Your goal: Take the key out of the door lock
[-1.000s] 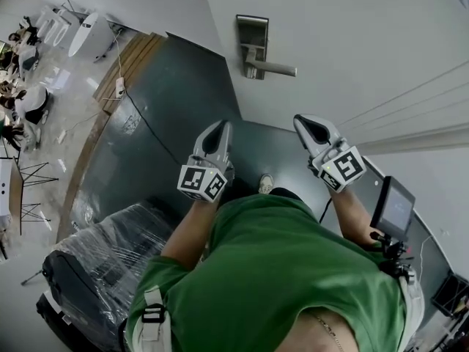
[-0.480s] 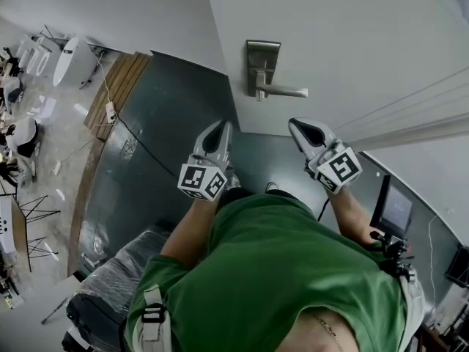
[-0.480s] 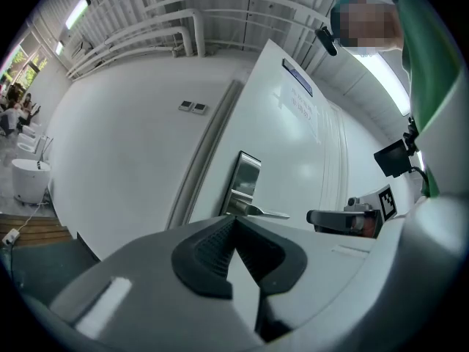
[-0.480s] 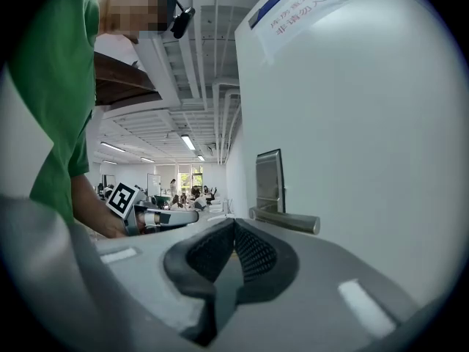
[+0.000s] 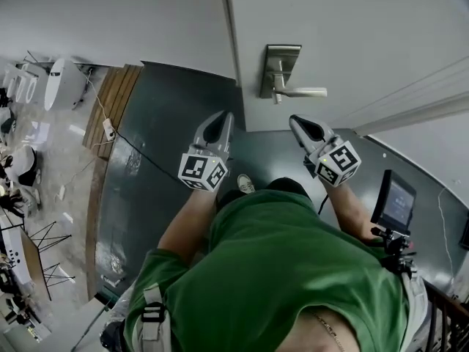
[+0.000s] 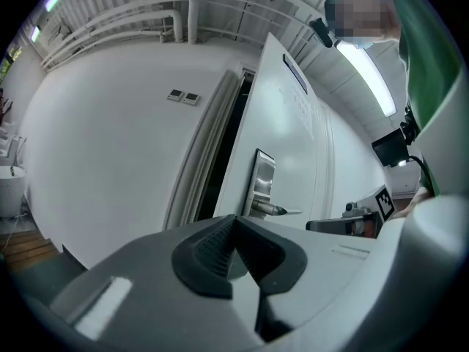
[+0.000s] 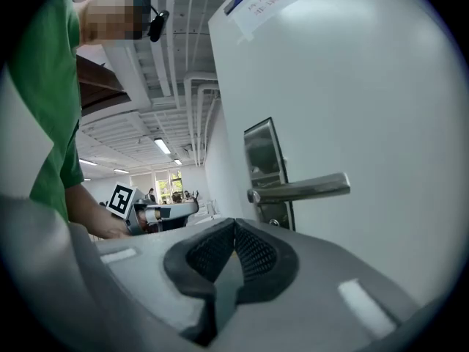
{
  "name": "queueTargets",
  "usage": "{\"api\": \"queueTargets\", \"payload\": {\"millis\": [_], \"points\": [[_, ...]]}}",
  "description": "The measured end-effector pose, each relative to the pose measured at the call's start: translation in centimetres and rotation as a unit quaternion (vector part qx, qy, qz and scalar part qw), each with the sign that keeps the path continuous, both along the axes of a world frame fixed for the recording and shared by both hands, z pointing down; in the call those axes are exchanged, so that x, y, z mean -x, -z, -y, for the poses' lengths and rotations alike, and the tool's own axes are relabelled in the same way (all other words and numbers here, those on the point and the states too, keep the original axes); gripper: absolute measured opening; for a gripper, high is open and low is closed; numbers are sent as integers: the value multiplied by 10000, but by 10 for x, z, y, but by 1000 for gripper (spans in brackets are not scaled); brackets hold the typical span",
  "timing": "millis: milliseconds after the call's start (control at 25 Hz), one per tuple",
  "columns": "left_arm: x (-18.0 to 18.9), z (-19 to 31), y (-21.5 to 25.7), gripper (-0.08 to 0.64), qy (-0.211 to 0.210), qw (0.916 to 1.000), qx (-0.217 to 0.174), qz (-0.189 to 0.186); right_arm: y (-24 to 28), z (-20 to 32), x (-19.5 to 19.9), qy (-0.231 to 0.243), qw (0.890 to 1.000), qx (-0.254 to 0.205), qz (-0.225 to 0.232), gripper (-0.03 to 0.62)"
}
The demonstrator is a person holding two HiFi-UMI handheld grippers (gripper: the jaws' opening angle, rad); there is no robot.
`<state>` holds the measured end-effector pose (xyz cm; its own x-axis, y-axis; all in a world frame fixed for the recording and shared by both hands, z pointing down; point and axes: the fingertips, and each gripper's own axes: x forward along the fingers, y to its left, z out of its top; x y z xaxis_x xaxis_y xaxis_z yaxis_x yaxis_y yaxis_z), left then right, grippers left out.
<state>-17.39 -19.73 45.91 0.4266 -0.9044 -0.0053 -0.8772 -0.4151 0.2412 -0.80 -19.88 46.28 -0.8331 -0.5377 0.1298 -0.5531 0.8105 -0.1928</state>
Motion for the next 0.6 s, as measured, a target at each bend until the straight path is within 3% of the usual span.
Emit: {"api": "queueTargets", "payload": {"millis": [400,600], "points": [[3,35,-6,3,-529,9979,-88,351,-25,4,8,-492,9945,702,608,3],[-6,53,-9,3,-889,9933,-196,711,-39,12,8,-562,9846,1271,1064,3]]}}
